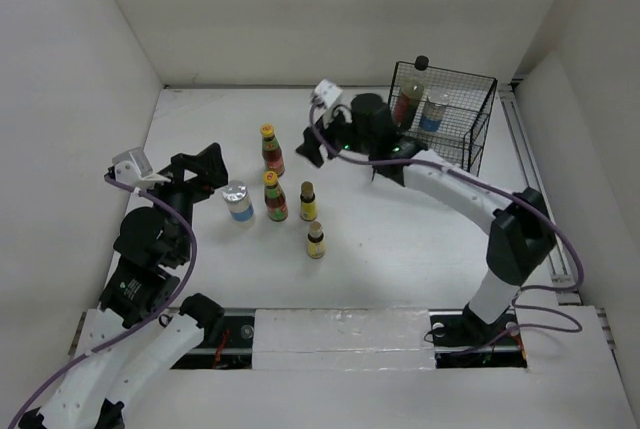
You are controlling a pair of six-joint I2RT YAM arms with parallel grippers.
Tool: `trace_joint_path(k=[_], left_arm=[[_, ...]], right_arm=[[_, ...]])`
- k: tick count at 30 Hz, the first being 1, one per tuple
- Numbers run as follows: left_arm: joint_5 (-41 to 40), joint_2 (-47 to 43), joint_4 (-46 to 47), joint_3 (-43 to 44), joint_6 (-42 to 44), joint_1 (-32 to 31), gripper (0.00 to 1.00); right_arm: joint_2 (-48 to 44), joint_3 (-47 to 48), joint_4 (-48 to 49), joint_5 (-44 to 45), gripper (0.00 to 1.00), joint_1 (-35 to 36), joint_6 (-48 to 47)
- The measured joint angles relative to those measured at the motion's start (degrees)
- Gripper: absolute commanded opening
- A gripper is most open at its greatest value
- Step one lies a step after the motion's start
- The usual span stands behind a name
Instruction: Organize the condiment bottles
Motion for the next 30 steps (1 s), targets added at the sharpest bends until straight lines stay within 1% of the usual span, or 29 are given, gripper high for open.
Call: trace_joint_path(k=[3,6,12,13,15,23,27,30], left_arm=[[-0.81,0.07,-0.13,0.00,-0.24,0.00,0.86],[-0.79,0.61,-0.15,0.00,-0.24,0.00,0.86],[-0.24,1.18,-0.15,0.00,-0.20,0.00,0.86],[-0.13,1.18,-0.13,0.00,-0.20,0.00,0.86],[0.13,1.18,-0.11,0.00,-0.20,0.00,0.86],[0.70,1.18,-0.11,0.00,0.11,0.00,0.86],[0.90,1.18,-0.11,0.00,0.13,0.00,0.86],[1.36,1.18,-0.11,0.00,0.13,0.00,0.86]], right_arm=[[3.93,-0.85,-1.60,-3.02,0.83,6.10,-2.73],[5.55,-0.66,-2.21,-4.96,0.83,9.05,-4.74],[9.09,3.89,-2.19,-6.05,0.83,9.62,-6.73],[9.68,4.44,-2.14,-6.45,0.82,9.55,-6.80],[10.91,5.49,-1.95,-7.30,0.82,9.60,-6.86],[15.39,7.02,-2.40,-8.68,0.78,11.98,-7.26],[15.74,6.86,-1.60,-8.74,0.68,12.83,-6.78],[15.87,6.84,1.33,-8.70,0.38,12.90,-5.57]])
